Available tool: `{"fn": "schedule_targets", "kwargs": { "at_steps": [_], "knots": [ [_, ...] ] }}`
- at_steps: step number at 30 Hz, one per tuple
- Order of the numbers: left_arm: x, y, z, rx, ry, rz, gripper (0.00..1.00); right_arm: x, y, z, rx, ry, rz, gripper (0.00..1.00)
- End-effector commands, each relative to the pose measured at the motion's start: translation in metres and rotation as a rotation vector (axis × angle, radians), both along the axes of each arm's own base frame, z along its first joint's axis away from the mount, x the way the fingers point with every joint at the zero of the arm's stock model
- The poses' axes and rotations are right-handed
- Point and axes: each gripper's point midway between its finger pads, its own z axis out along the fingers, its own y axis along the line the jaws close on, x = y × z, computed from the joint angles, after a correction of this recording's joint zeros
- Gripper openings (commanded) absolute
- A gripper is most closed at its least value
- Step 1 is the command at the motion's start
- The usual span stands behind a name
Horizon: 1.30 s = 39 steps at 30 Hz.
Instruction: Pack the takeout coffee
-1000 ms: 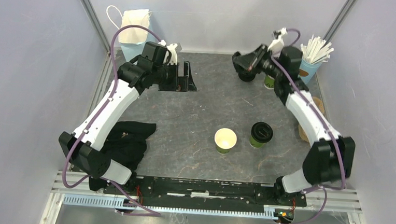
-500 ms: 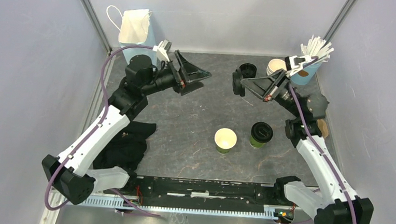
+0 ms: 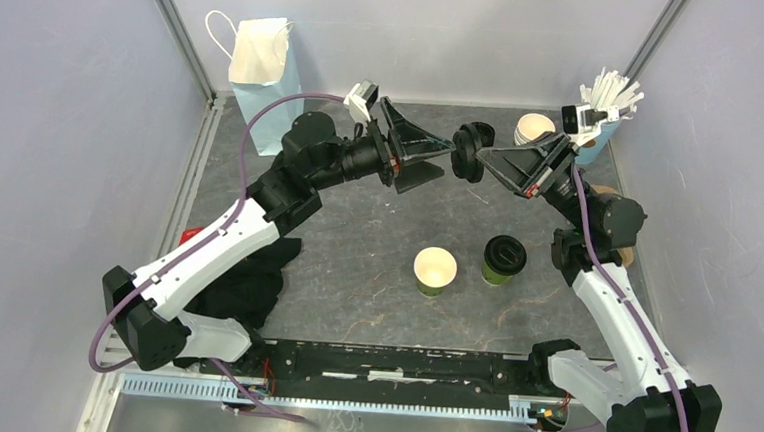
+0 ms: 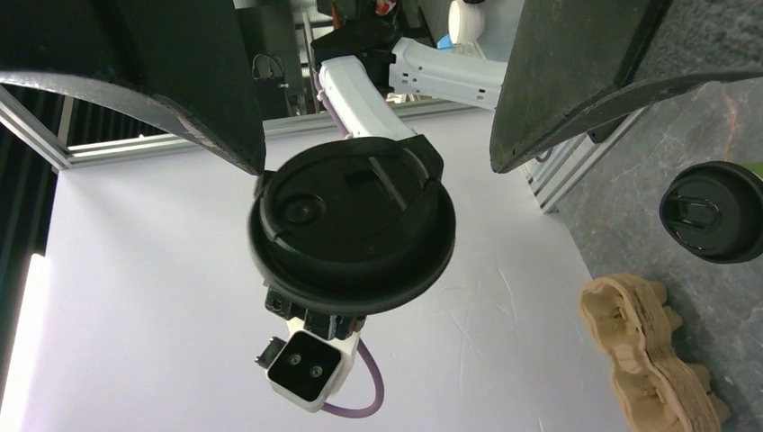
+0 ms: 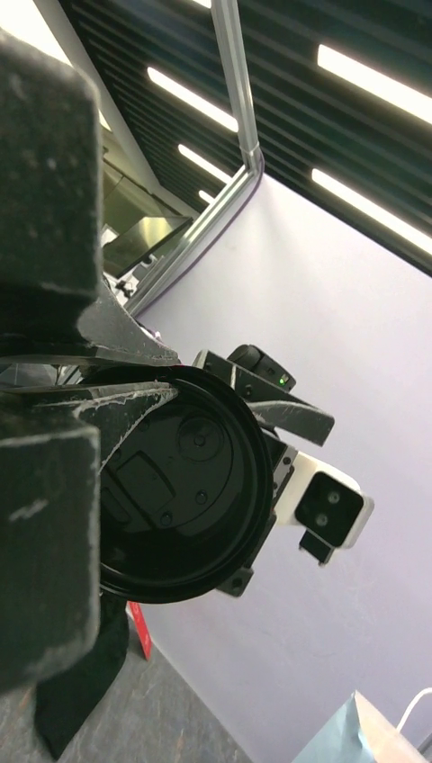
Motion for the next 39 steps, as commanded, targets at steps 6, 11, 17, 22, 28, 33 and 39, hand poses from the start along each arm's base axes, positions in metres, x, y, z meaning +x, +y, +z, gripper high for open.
{"fn": "schedule_targets", "kwargs": {
  "at_steps": [6, 11, 17, 22, 28, 33, 39],
  "knots": [
    [-0.003, -0.007, 0.037, -0.103, -0.037, -0.001, 1.00, -0.023, -0.003, 0.018, 0.074, -0.067, 0.029, 0.10],
    [-0.008, -0.010, 0.041, -0.109, -0.046, -0.008, 1.00, -0.023, -0.001, 0.010, 0.063, -0.044, 0.023, 0.10],
    [-0.013, -0.013, 0.041, -0.111, -0.043, -0.016, 0.98, -0.023, 0.001, 0.006, 0.051, -0.032, 0.017, 0.09],
    [-0.016, -0.015, 0.042, -0.111, -0.044, -0.018, 0.92, -0.019, 0.004, -0.001, 0.022, -0.013, 0.003, 0.08],
    [-0.015, -0.017, 0.033, -0.083, -0.028, -0.005, 0.82, -0.017, 0.006, -0.008, 0.010, 0.004, -0.002, 0.08],
    [-0.012, -0.020, 0.032, -0.073, -0.025, 0.001, 0.77, -0.017, 0.008, -0.010, 0.001, 0.006, 0.006, 0.08],
    [-0.007, -0.019, 0.021, -0.016, -0.022, 0.035, 0.70, -0.015, 0.011, -0.018, -0.029, 0.009, 0.007, 0.19]
  ]
}}
